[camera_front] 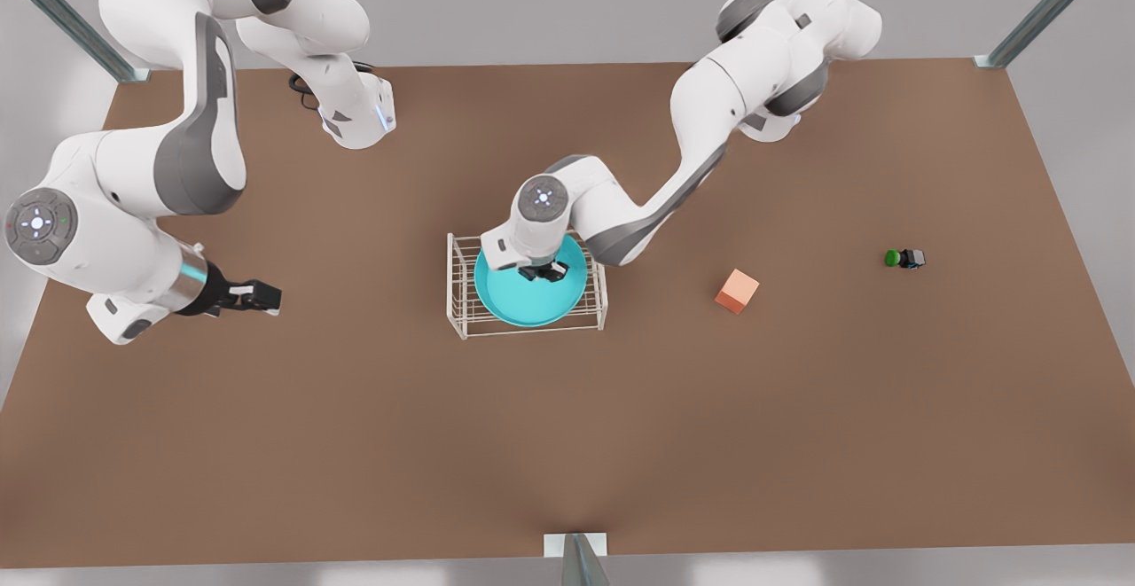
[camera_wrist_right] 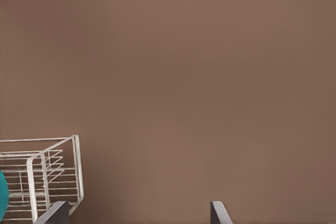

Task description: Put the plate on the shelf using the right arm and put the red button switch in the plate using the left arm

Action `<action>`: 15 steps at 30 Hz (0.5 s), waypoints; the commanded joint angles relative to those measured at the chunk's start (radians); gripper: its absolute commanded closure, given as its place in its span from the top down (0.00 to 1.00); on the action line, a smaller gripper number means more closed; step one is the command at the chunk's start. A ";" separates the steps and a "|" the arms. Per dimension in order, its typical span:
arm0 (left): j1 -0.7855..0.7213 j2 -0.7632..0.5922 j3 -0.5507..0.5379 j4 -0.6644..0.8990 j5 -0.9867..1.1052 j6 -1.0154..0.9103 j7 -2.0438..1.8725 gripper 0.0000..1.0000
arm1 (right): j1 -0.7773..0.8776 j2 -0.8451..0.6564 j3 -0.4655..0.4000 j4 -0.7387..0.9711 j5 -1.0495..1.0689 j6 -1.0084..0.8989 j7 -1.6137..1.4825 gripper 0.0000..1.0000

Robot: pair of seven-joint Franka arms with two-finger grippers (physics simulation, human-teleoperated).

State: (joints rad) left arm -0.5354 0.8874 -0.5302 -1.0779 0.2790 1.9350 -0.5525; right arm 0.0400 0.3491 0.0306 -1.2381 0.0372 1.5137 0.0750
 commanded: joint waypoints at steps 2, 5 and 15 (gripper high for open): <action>-0.014 0.015 0.009 0.016 -0.012 0.093 -0.649 0.34 | 0.000 0.002 0.005 0.002 0.007 0.005 0.028 1.00; 0.005 -0.010 0.016 0.015 -0.003 -0.011 -0.597 1.00 | 0.000 0.004 0.003 0.000 0.007 0.005 0.029 1.00; 0.733 -0.260 0.006 -0.014 -0.003 -0.518 0.549 1.00 | 0.003 0.005 0.006 0.000 0.004 0.003 0.031 1.00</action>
State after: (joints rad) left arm 0.1903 0.6306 -0.5231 -1.0921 0.2758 1.5342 -0.4955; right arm 0.0420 0.3556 0.0360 -1.2384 0.0418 1.5176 0.0919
